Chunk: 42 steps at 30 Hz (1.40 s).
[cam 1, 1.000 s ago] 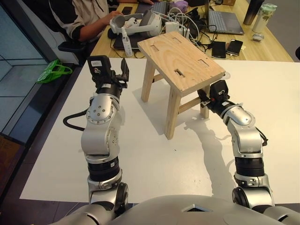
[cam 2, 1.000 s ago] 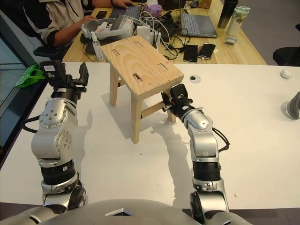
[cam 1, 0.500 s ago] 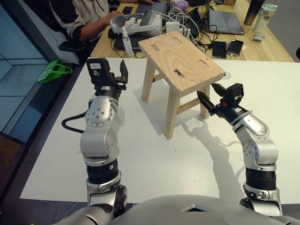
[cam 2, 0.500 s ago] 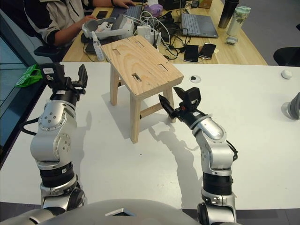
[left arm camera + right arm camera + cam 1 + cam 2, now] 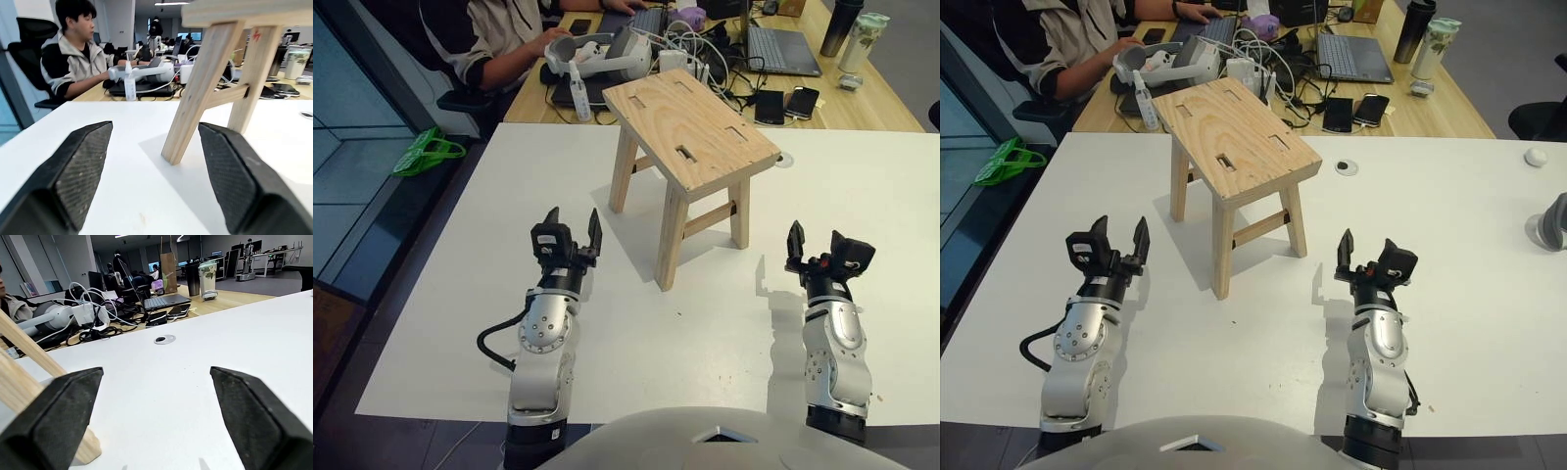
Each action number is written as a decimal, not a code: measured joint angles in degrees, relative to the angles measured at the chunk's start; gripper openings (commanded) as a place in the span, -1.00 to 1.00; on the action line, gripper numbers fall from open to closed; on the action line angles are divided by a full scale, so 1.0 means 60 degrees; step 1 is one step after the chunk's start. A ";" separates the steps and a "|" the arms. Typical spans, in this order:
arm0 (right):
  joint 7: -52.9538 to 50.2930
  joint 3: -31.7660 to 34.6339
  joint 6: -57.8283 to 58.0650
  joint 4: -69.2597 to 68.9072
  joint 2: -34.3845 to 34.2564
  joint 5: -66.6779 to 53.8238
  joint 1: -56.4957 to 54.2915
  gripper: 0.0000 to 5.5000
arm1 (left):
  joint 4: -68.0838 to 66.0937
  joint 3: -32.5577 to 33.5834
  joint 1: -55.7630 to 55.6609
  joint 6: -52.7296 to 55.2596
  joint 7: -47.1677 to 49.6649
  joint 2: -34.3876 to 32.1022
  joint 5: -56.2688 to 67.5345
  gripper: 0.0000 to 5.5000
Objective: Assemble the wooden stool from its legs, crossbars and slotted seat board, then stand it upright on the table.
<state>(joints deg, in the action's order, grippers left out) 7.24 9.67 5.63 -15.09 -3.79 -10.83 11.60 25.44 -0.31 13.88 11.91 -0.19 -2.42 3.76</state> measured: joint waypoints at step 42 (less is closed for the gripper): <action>0.0174 -0.0238 -0.0231 0.0664 0.0475 -0.0945 0.0285 0.47 | -0.1103 -0.0280 0.0481 -0.1092 0.0142 0.0277 -0.0897 0.19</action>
<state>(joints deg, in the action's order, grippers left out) 8.28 8.24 4.25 -11.10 -0.94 -16.50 13.31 18.82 -1.99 16.76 5.35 0.67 -0.75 -1.62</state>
